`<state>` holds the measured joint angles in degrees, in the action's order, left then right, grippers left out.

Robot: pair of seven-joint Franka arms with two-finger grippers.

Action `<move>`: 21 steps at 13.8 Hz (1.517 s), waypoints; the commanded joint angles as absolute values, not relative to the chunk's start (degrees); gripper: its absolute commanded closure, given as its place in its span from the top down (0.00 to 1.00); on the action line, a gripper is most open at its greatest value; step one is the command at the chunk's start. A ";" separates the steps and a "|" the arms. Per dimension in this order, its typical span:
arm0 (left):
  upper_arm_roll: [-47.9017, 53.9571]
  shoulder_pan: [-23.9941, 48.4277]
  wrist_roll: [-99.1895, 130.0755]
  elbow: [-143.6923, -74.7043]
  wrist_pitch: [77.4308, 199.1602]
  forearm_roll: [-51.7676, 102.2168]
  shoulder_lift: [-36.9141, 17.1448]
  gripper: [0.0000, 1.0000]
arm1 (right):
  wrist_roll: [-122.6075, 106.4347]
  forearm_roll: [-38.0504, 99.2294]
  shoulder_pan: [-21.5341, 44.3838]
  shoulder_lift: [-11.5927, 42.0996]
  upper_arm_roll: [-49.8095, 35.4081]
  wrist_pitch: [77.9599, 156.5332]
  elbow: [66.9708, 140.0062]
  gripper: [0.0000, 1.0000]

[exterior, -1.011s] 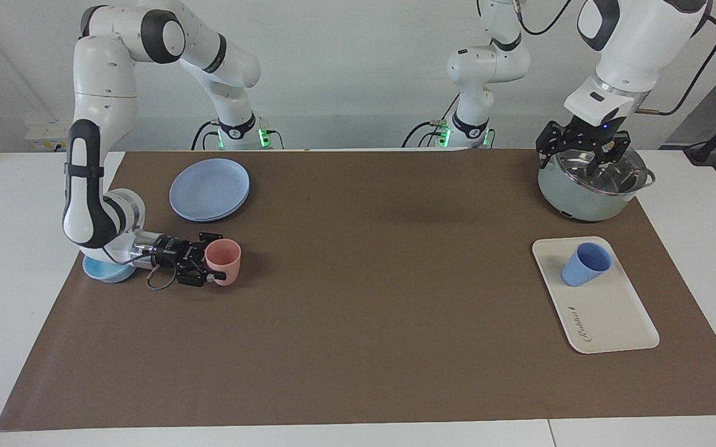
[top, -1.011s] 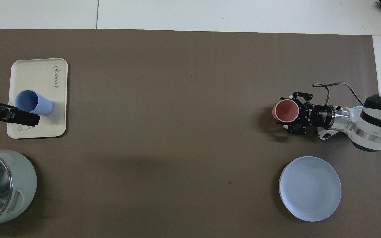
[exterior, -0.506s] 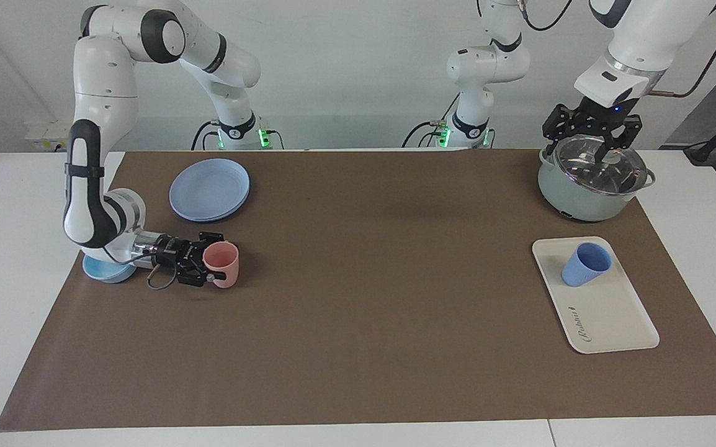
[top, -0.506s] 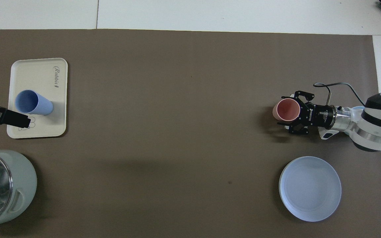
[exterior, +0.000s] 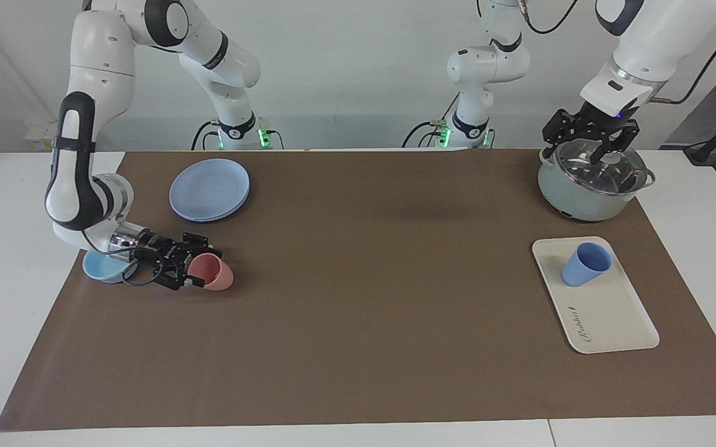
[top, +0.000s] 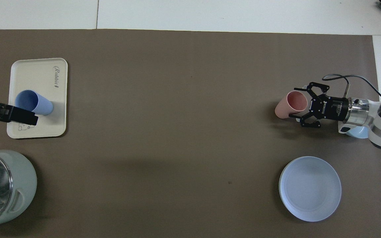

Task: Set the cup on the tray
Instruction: 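Lower the pink cup onto the table and open the right gripper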

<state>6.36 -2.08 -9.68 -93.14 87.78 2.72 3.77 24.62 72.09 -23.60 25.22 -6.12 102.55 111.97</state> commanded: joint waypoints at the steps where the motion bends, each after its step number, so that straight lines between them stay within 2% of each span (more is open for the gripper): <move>1: 5.98 -1.58 -7.48 -93.16 89.11 3.51 3.78 1.00 | 25.57 68.74 -23.64 21.54 -6.33 104.06 113.64 1.00; 4: 5.98 -0.71 -5.63 -96.93 91.32 3.52 5.01 1.00 | 25.58 68.03 -23.56 21.09 -6.42 103.98 113.99 1.00; 8: 5.89 -0.53 -5.63 -94.66 88.34 2.82 4.22 1.00 | 26.01 65.41 -21.27 19.17 -6.33 104.06 114.17 1.00; 11: 5.89 -0.70 -5.71 -92.91 85.61 0.88 3.87 1.00 | 26.02 55.32 -18.99 15.83 -6.33 104.32 114.08 1.00; 14: 5.98 -0.88 -5.62 -93.51 87.79 1.32 3.95 1.00 | 25.75 50.12 -18.29 14.77 -6.33 104.94 113.73 1.00; 18: 5.98 -0.44 -6.15 -94.74 87.80 1.32 4.48 1.00 | 25.75 32.30 -11.70 9.59 -6.33 108.10 112.68 1.00; 21: 5.89 -0.70 -5.72 -94.75 87.72 1.32 4.57 1.00 | 24.87 18.32 -9.15 7.30 -6.77 108.37 111.98 1.00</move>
